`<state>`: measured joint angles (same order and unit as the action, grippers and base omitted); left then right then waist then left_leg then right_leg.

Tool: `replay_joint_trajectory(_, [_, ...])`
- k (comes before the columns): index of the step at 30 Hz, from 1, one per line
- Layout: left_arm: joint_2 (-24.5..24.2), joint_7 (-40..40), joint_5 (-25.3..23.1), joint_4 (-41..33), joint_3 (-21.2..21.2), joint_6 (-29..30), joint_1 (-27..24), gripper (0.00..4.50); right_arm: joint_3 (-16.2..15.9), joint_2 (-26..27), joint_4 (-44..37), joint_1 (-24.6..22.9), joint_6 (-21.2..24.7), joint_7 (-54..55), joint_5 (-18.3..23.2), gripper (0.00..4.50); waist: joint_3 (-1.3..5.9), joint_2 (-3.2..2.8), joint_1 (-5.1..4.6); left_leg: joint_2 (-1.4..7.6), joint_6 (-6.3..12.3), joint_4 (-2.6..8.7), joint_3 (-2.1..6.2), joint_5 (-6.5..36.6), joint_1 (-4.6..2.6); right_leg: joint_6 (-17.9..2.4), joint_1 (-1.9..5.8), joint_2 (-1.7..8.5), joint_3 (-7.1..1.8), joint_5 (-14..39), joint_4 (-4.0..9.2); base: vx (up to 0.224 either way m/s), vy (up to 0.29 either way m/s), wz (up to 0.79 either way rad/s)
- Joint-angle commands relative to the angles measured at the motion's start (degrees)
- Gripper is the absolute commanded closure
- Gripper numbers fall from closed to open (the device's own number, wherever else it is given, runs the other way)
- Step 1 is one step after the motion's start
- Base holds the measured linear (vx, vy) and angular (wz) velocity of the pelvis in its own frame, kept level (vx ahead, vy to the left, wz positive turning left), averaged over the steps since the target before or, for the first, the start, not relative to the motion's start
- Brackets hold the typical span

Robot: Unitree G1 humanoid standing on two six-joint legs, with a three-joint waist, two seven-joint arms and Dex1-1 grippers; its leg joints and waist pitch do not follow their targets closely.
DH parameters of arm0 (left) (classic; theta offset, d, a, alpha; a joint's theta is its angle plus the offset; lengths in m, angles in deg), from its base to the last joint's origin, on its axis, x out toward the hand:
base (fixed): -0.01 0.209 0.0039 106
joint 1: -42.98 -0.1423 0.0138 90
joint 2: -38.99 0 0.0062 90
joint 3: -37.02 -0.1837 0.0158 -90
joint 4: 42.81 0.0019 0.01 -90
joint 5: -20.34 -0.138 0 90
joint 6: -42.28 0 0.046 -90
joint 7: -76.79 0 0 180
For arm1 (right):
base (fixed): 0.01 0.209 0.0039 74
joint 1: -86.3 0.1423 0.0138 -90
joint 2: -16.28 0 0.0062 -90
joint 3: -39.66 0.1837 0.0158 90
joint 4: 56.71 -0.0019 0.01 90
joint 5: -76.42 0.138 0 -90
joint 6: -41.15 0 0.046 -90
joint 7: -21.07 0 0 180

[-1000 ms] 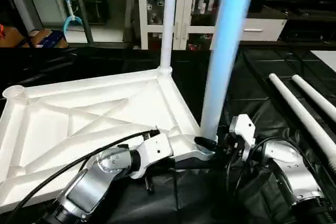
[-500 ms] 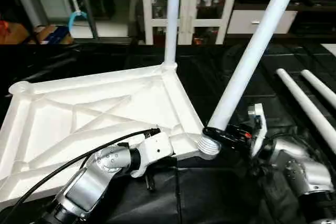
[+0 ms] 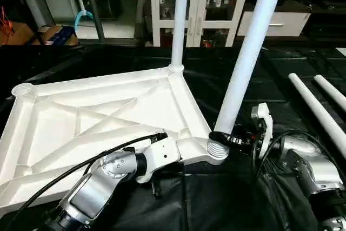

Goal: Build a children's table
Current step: Insert table leg to table base

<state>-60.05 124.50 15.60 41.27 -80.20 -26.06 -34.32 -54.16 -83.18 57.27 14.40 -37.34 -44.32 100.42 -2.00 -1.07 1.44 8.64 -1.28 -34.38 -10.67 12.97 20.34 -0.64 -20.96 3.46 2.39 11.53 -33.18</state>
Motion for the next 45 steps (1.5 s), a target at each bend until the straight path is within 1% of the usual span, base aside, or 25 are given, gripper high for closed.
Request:
replay_joint_trajectory(1, [-0.14, 0.41, 0.04, -0.78, 0.22, -1.21, 0.74, 4.50, -2.16, -1.77, 4.26, -3.15, 1.79, 3.31, -6.51, 2.59, 1.60, 0.30, -0.38, 5.17, 0.19, 5.58, 2.53, 18.16, -0.63, -10.40, 0.21, 5.41, -2.86, 22.23, 4.72, 0.000, 0.000, 0.00])
replay_joint_trajectory(4, [-0.34, 0.34, 0.03, -0.76, 0.27, -1.32, 0.66, 4.50, -2.46, -1.35, 4.64, -4.99, 0.68, 3.79, -6.70, 2.59, 1.69, 0.26, -0.36, 5.20, 0.27, 5.61, 2.52, 17.79, -0.63, -10.61, 0.27, 5.36, -2.89, 20.84, 4.64, 0.000, 0.000, 0.00])
replay_joint_trajectory(7, [-0.30, 0.23, -0.05, -0.68, 0.29, -1.37, 0.76, 4.50, -1.23, 0.41, 5.64, -6.88, -3.29, 6.15, -6.79, 2.59, 1.69, 0.27, -0.35, 5.19, 0.51, 5.64, 2.39, 17.39, -0.58, -11.08, 0.28, 5.31, -2.90, 18.94, 4.59, 0.000, 0.000, 0.00])
replay_joint_trajectory(8, [-0.25, 0.12, -0.14, -0.56, 0.31, -1.43, 0.88, 4.50, -0.24, 1.47, 5.79, -7.80, -5.15, 7.41, -6.45, 2.59, 1.60, 0.28, -0.36, 5.18, 0.18, 5.71, 2.42, 18.95, -0.72, -10.76, 0.13, 5.36, -2.89, 20.67, 4.76, 0.000, 0.000, 0.00])
replay_joint_trajectory(9, [-0.17, 0.01, -0.18, -0.43, 0.34, -1.47, 0.97, 4.50, 0.05, 1.82, 5.92, -8.23, -5.44, 7.57, -6.18, 2.59, 1.64, 0.25, -0.42, 5.17, -0.23, 5.75, 2.49, 20.00, -0.81, -10.30, 0.05, 5.42, -2.94, 21.96, 4.92, 0.000, 0.000, 0.00])
replay_joint_trajectory(10, [-0.13, -0.04, -0.20, -0.29, 0.33, -1.52, 1.07, 4.50, -0.02, 2.00, 6.49, -8.64, -7.18, 8.18, -6.79, 2.59, 1.54, 0.26, -0.45, 5.17, -0.47, 5.85, 2.61, 20.84, -0.81, -10.03, 0.00, 5.39, -2.89, 22.90, 4.99, 0.000, 0.000, 0.00])
replay_joint_trajectory(11, [-0.13, -0.06, -0.20, -0.23, 0.33, -1.56, 1.10, 4.50, -0.11, 2.11, 6.88, -8.94, -8.48, 8.64, -7.29, 2.59, 1.36, 0.18, -0.59, 5.14, -1.07, 5.95, 2.73, 23.38, -1.04, -9.20, -0.27, 5.32, -2.78, 25.69, 5.26, 0.000, 0.000, 0.00])
replay_joint_trajectory(12, [-0.09, -0.06, -0.19, -0.20, 0.32, -1.56, 1.16, 4.50, -0.40, 2.18, 7.10, -9.55, -9.42, 8.49, -7.57, 2.59, 1.34, 0.34, -0.84, 5.04, -1.53, 5.94, 2.87, 25.42, -1.21, -8.36, -0.46, 5.26, -2.75, 28.05, 5.45, 0.000, 0.000, 0.00])
replay_joint_trajectory(13, [-0.09, -0.06, -0.19, -0.21, 0.31, -1.56, 1.17, 4.50, -0.49, 2.20, 7.13, -9.76, -9.67, 8.40, -7.62, 2.59, 1.31, 0.18, -0.93, 5.00, -1.71, 6.00, 3.01, 26.19, -1.25, -8.01, -0.51, 5.24, -2.71, 28.90, 5.51, 0.000, 0.000, 0.00])
replay_joint_trajectory(15, [-0.17, 0.11, -0.21, -0.24, 0.20, -1.57, 1.19, 4.50, -1.63, 1.93, 7.25, -10.47, -12.19, 8.37, -9.18, 2.59, 1.25, 0.26, -1.38, 4.97, -2.18, 6.03, 3.16, 28.43, -1.30, -6.89, -0.92, 5.20, -2.68, 30.98, 5.85, 0.000, 0.000, 0.00])
replay_joint_trajectory(17, [-0.20, 0.18, -0.17, -0.27, 0.20, -1.57, 1.22, 4.50, -2.63, 1.72, 7.31, -10.81, -15.01, 8.70, -10.87, 2.59, 1.30, 0.15, -1.62, 4.98, -2.28, 6.14, 3.32, 29.00, -1.21, -6.65, -0.88, 5.16, -2.72, 30.80, 5.80, 0.000, 0.000, 0.00])
replay_joint_trajectory(20, [-0.17, 0.15, -0.18, -0.23, 0.19, -1.58, 1.31, 4.50, -3.27, 1.56, 7.51, -10.80, -16.65, 8.81, -12.13, 2.59, 1.42, 0.33, -1.75, 5.05, -2.00, 6.23, 3.25, 28.50, -0.93, -7.38, -0.76, 5.13, -2.85, 28.06, 5.56, 0.000, 0.000, 0.00])
replay_joint_trajectory(22, [-0.16, 0.23, -0.16, -0.21, 0.09, -1.50, 1.41, 4.50, -3.94, 1.39, 8.01, -10.71, -17.45, 8.29, -12.85, 2.59, 1.39, 0.50, -1.76, 4.99, -1.62, 6.16, 3.13, 28.27, -0.90, -7.64, -0.77, 5.22, -2.88, 28.34, 5.67, 0.000, 0.000, 0.00])
replay_joint_trajectory(24, [-0.16, 0.23, -0.05, -0.24, 0.04, -1.38, 1.47, 4.50, -5.67, 0.64, 8.28, -10.73, -16.70, 6.93, -13.18, 2.59, 1.29, 0.39, -1.76, 5.02, -1.66, 6.22, 3.28, 28.82, -0.96, -7.39, -0.84, 5.16, -2.83, 29.38, 5.68, 0.000, 0.000, 0.00])
replay_joint_trajectory(26, [-0.25, 0.41, 0.05, -0.32, -0.04, -1.18, 1.43, 4.50, -7.96, -0.77, 7.93, -10.87, -13.02, 5.08, -13.69, 2.59, 1.33, 0.46, -1.77, 5.02, -1.60, 6.21, 3.30, 29.14, -1.02, -7.09, -0.83, 5.16, -2.84, 29.84, 5.76, 0.000, 0.000, 0.00])
replay_joint_trajectory(27, [-0.25, 0.45, 0.06, -0.32, -0.04, -1.14, 1.41, 4.50, -8.25, -0.95, 7.93, -10.84, -11.87, 4.68, -13.47, 2.59, 1.32, 0.51, -1.81, 5.00, -1.51, 6.21, 3.29, 29.01, -0.96, -7.09, -0.85, 5.08, -2.89, 29.68, 5.71, 0.000, 0.000, 0.00])
replay_joint_trajectory(28, [-0.27, 0.47, 0.05, -0.31, -0.04, -1.13, 1.40, 4.50, -8.08, -0.90, 7.84, -10.76, -10.88, 4.40, -12.81, 2.59, 1.28, 0.38, -1.76, 5.01, -1.49, 6.26, 3.25, 29.22, -1.01, -7.11, -0.92, 5.14, -2.94, 29.84, 5.82, 0.000, 0.000, 0.00])
replay_joint_trajectory(30, [-0.28, 0.48, 0.04, -0.31, -0.05, -1.13, 1.39, 4.50, -7.89, -0.81, 7.86, -10.70, -10.35, 4.19, -12.42, 2.59, 1.39, 0.46, -1.86, 5.04, -1.88, 6.31, 3.41, 30.03, -1.06, -6.94, -0.96, 5.01, -2.90, 29.45, 5.76, 0.000, 0.000, 0.00])
replay_joint_trajectory(33, [-0.23, 0.52, 0.04, -0.38, -0.14, -0.93, 1.38, 4.50, -5.21, 0.47, 8.26, -7.67, -4.44, 4.49, -8.73, 2.59, 1.53, 0.54, -1.89, 5.06, -1.86, 6.37, 3.45, 29.51, -0.87, -7.52, -0.72, 4.97, -2.88, 27.57, 5.44, 0.000, 0.000, 0.00])
replay_joint_trajectory(36, [-0.18, 0.55, 0.03, -0.37, -0.15, -0.94, 1.42, 4.50, -4.37, 1.00, 8.41, -6.45, -3.37, 5.19, -7.48, 2.59, 1.33, 0.47, -1.90, 5.01, -2.10, 6.30, 3.46, 30.33, -0.99, -7.15, -0.99, 5.16, -2.87, 29.93, 5.74, 0.000, 0.000, 0.00])
replay_joint_trajectory(37, [-0.14, 0.48, -0.01, -0.38, -0.14, -0.98, 1.41, 4.50, -4.18, 1.11, 8.37, -5.96, -3.60, 6.02, -7.27, 2.59, 1.31, 0.65, -1.94, 5.00, -2.15, 6.25, 3.46, 30.68, -1.00, -6.87, -1.07, 5.16, -2.82, 30.85, 5.84, 0.000, 0.000, 0.00])
replay_joint_trajectory(39, [-0.07, 0.23, -0.21, -0.46, -0.09, -1.05, 1.41, 4.50, -4.00, 1.24, 8.00, -5.66, -4.65, 7.09, -7.43, 2.59, 1.28, 0.75, -2.10, 4.95, -2.43, 6.22, 3.73, 31.53, -0.96, -5.71, -1.14, 5.32, -2.70, 33.99, 6.06, 0.000, 0.000, 0.00])
replay_joint_trajectory(40, [-0.01, -0.16, -0.46, -0.54, 0.02, -0.95, 1.39, 4.50, -3.83, 1.45, 7.54, -5.75, -5.44, 7.41, -7.56, 2.59, 1.22, 0.62, -2.08, 4.98, -2.46, 6.25, 3.81, 31.70, -0.94, -5.53, -1.21, 5.36, -2.74, 34.34, 6.08, 0.000, 0.000, 0.00])
replay_joint_trajectory(44, [0.28, -1.83, -1.20, -0.33, 0.56, -0.84, 1.23, 4.50, -2.91, 2.86, 5.66, -6.88, -7.30, 8.63, -7.58, 2.59, 1.07, 0.74, -2.27, 4.98, -2.53, 6.28, 3.87, 32.54, -1.01, -4.78, -1.53, 5.37, -2.76, 35.81, 6.32, 0.000, 0.000, 0.00])
replay_joint_trajectory(45, [0.36, -2.22, -1.38, -0.23, 0.63, -0.80, 1.23, 4.50, -2.57, 3.25, 5.58, -6.99, -7.77, 9.26, -7.66, 2.59, 1.00, 0.49, -2.26, 4.97, -2.64, 6.33, 3.93, 33.11, -1.10, -4.56, -1.68, 5.34, -2.80, 36.34, 6.39, 0.000, 0.000, 0.00])
